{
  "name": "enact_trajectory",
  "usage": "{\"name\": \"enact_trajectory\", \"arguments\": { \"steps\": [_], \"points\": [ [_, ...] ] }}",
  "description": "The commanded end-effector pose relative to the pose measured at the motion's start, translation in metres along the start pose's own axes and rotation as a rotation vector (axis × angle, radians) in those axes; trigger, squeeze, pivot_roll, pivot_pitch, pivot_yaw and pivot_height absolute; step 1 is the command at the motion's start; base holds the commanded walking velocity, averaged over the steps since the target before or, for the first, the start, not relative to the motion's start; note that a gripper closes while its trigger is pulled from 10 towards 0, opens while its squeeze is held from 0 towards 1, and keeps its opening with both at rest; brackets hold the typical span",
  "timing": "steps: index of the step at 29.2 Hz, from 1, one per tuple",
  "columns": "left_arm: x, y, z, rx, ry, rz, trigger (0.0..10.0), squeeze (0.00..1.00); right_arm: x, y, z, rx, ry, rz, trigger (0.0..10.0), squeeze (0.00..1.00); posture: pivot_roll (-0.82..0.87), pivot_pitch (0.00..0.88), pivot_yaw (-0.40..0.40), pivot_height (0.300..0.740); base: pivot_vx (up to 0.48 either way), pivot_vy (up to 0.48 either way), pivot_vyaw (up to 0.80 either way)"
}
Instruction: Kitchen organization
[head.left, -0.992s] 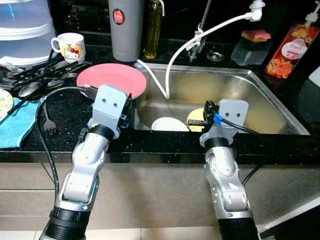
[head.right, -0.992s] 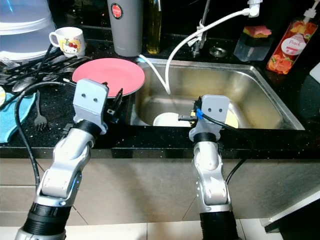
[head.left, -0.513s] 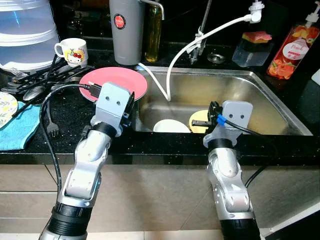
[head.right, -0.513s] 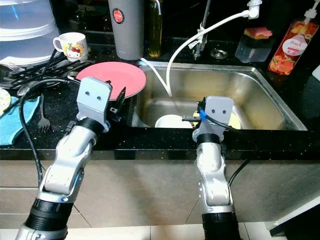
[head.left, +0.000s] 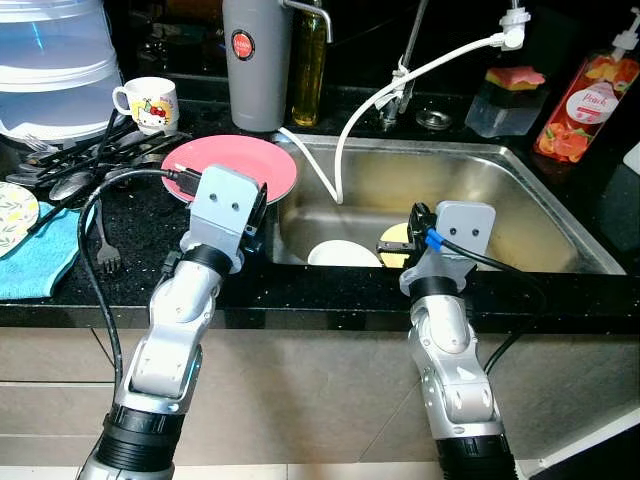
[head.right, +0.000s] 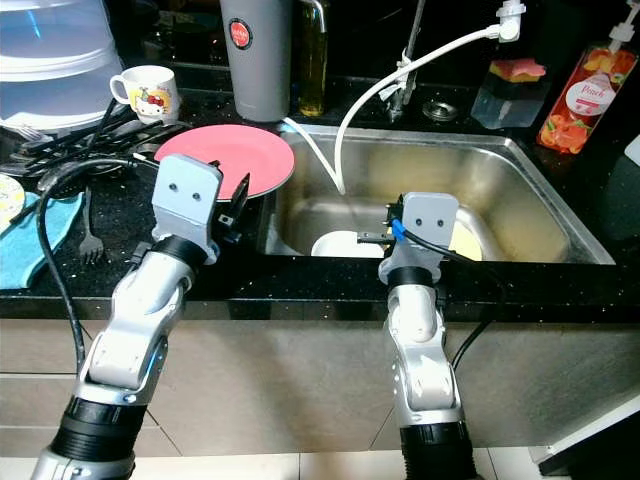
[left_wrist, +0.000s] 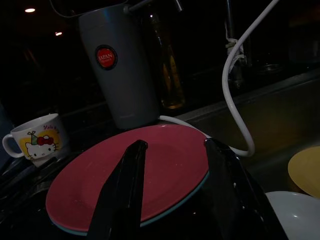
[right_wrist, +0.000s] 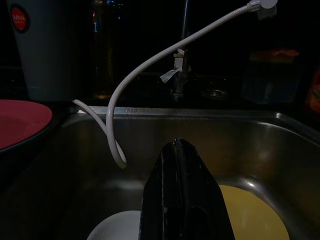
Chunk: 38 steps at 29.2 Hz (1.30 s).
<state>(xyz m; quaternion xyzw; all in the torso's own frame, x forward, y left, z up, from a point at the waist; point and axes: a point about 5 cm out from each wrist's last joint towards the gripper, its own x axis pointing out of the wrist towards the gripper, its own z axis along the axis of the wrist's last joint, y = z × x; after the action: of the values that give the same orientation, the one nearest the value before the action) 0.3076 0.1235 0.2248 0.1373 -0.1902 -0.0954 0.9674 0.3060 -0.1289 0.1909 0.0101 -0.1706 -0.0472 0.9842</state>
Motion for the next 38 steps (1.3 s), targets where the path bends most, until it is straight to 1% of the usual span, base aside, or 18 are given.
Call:
{"name": "enact_trajectory", "arguments": {
  "steps": [1,6,14,20,27,38],
  "points": [
    [0.0004,-0.001,-0.0005,0.003,0.001,-0.001,10.0,0.0,0.0017,-0.0021,-0.0008,0.0,0.004,-0.002,10.0,0.0,0.22,0.008,-0.07,0.74,0.0,0.0,0.0],
    [0.0004,-0.0014,-0.0008,0.003,0.001,-0.003,10.0,0.0,0.0019,-0.0022,-0.0006,0.002,0.004,-0.003,10.0,0.0,0.23,0.011,-0.073,0.74,0.0,0.0,0.0],
    [0.0004,-0.0073,0.0005,0.004,-0.012,-0.029,10.0,0.0,0.0012,0.002,-0.0016,0.008,0.005,0.006,10.0,0.0,0.22,0.0,-0.069,0.74,0.0,0.0,0.0],
    [0.0015,-0.0083,0.0016,0.001,-0.017,-0.033,10.0,0.0,0.0024,0.0007,-0.0007,0.005,0.001,0.006,10.0,0.0,0.23,0.0,-0.072,0.74,0.0,0.0,0.0],
    [0.0007,-0.0071,0.0,0.005,-0.011,-0.031,10.0,0.0,0.002,0.0022,-0.0008,0.007,-0.002,0.009,10.0,0.0,0.22,0.0,-0.064,0.74,0.0,0.0,0.0],
    [-0.0012,-0.0096,-0.0003,0.007,-0.011,-0.041,10.0,0.0,0.001,0.0021,-0.0016,0.009,0.003,0.007,10.0,0.0,0.22,0.0,-0.065,0.74,0.0,0.0,0.0]
  ]
}}
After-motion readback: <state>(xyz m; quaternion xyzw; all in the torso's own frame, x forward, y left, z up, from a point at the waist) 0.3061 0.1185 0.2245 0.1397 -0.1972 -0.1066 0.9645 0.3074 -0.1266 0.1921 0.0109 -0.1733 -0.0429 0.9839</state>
